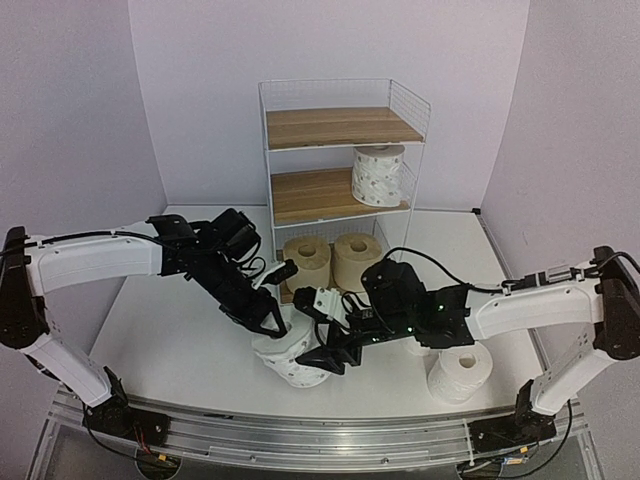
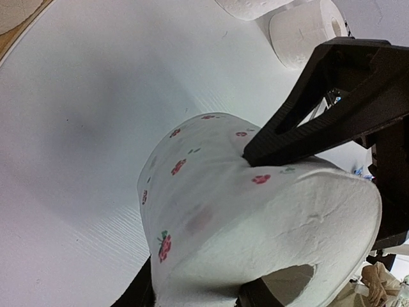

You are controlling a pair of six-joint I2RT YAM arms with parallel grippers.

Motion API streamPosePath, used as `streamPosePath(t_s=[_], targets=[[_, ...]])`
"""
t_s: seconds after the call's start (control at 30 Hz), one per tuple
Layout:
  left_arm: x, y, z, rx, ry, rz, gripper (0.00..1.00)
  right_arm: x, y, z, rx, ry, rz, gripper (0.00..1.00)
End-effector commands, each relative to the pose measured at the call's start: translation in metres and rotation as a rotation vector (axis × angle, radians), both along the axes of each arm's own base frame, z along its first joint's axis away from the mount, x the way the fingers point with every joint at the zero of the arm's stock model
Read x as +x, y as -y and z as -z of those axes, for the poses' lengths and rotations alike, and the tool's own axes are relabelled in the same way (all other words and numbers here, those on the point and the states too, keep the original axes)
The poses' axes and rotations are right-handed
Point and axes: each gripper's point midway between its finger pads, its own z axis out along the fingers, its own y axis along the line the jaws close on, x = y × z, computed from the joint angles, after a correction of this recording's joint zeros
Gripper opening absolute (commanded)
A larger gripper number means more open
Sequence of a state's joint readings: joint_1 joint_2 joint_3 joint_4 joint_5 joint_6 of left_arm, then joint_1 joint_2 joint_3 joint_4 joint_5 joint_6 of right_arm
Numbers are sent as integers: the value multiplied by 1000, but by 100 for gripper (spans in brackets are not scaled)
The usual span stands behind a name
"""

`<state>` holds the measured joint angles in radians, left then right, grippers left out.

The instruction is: Place and organize the paper towels onto the shelf

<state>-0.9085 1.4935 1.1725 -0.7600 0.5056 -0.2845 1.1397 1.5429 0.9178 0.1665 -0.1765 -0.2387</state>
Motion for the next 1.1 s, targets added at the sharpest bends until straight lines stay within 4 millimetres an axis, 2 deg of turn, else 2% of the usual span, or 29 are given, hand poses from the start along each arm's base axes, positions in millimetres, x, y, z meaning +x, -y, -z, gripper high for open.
streamPosePath(t_s=[0.0, 0.07, 0.17, 0.27, 0.33, 0.37, 0.4, 0.47, 0.53, 0.67, 0.8, 0.9, 0.97, 1.07], targets=[[1, 36, -66, -244, 100, 113, 5, -3, -16, -35, 111, -9, -26, 66], [4, 36, -70, -246, 125, 107, 8, -3, -13, -39, 120, -12, -19, 45], [13, 37, -75, -237, 167, 78, 25, -4, -11, -48, 139, -15, -15, 31], [27, 33, -81, -197, 209, 12, 43, -2, -7, -59, 162, -14, 9, 26], [41, 26, -87, -152, 260, -61, 60, 0, -3, -68, 176, -2, 32, 24], [46, 22, -90, -130, 274, -96, 66, 4, 0, -73, 183, 8, 62, 24], [54, 16, -96, -108, 313, -143, 70, 11, 5, -78, 187, 23, 113, 24], [69, 2, -107, -56, 367, -247, 89, 22, 14, -83, 184, 49, 186, 25], [78, -13, -119, -23, 408, -337, 99, 38, 26, -93, 186, 83, 298, 26], [94, -52, -148, 14, 509, -543, 99, 76, 51, -125, 230, 151, 563, 29], [99, -91, -168, 16, 582, -724, 99, 104, 62, -166, 286, 230, 746, 29], [99, -111, -163, 33, 599, -807, 100, 121, 61, -199, 328, 285, 834, 29], [97, -115, -156, 32, 594, -824, 100, 129, 52, -213, 342, 307, 849, 29], [94, -119, -147, 31, 576, -841, 100, 143, 39, -219, 350, 317, 874, 30]])
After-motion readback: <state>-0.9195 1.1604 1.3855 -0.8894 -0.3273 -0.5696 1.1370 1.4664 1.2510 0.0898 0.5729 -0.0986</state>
